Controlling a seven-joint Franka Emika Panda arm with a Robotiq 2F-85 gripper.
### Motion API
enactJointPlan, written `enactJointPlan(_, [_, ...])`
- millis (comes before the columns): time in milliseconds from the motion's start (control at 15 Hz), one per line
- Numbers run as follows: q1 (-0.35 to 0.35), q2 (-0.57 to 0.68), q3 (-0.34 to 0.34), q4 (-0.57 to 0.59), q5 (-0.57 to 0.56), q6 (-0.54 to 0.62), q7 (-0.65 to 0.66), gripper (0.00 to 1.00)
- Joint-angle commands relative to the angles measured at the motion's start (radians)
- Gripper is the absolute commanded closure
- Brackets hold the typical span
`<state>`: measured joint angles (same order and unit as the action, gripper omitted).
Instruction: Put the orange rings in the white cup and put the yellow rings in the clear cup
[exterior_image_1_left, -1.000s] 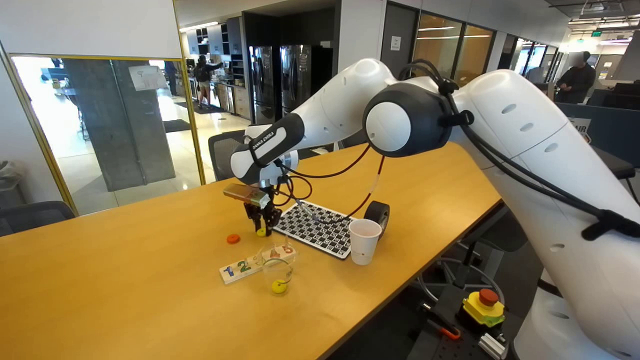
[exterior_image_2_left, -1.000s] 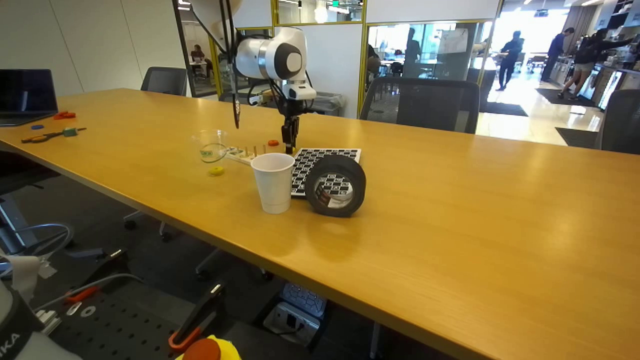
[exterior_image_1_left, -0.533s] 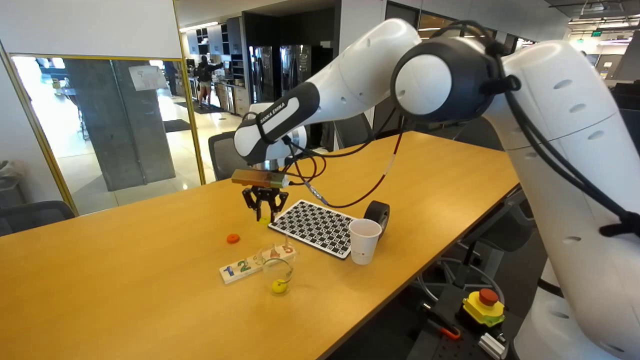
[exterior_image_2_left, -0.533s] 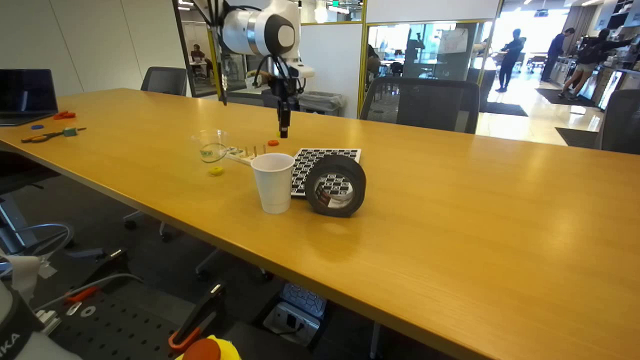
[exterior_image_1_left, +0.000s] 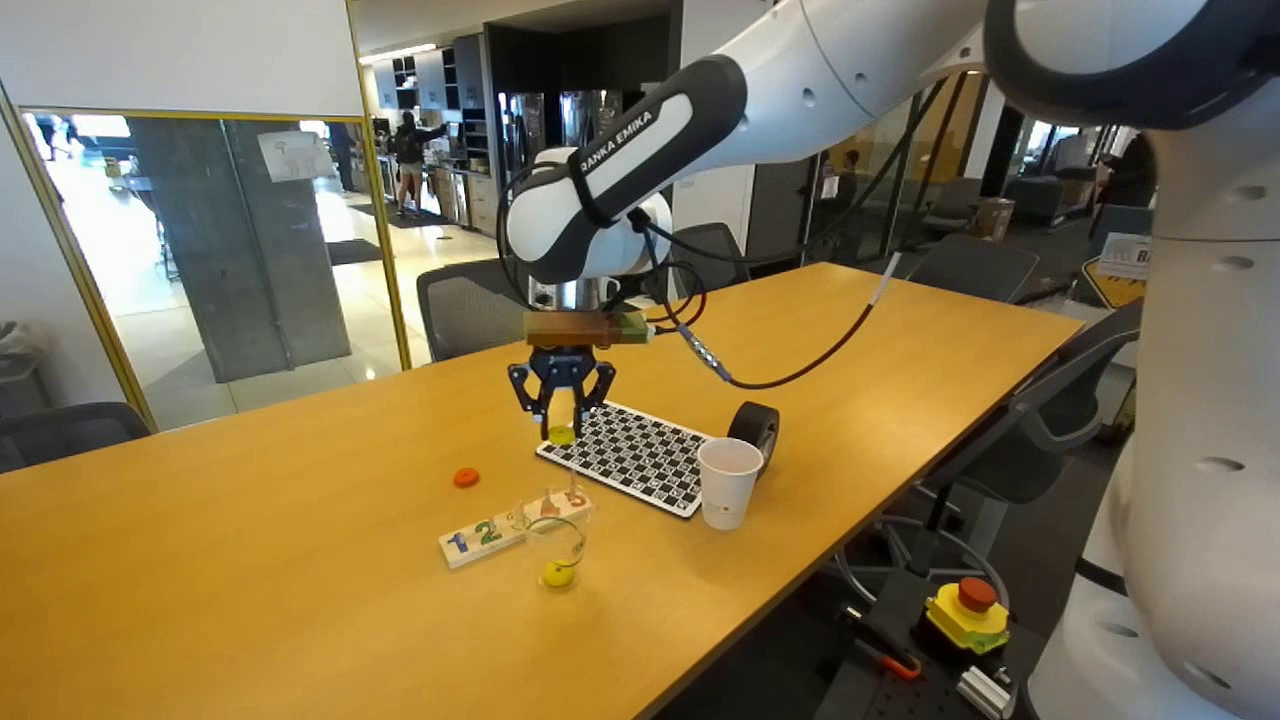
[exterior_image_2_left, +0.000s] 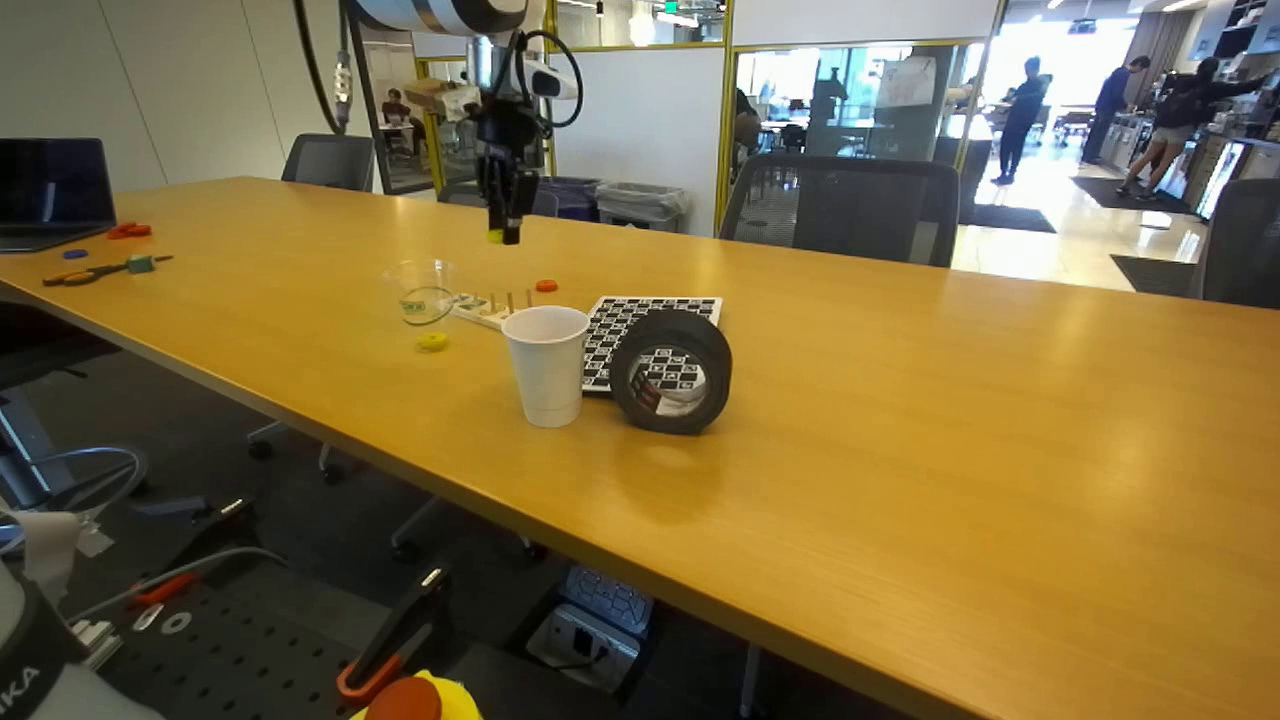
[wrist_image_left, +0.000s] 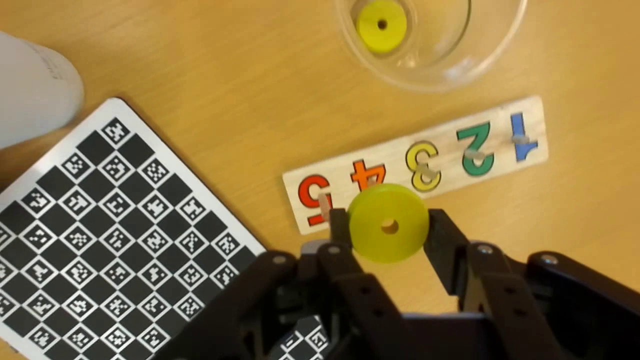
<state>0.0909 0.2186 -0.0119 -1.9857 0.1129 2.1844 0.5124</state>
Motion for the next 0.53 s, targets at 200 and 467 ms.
enactJointPlan(200, [-0.013,-0.172,0.059,-0.210,0.098,-0.006,-0.337,0.80])
enactJointPlan(467, [-0.011,-0.164,0.073,-0.232,0.145,-0.009,-0.475,0.80])
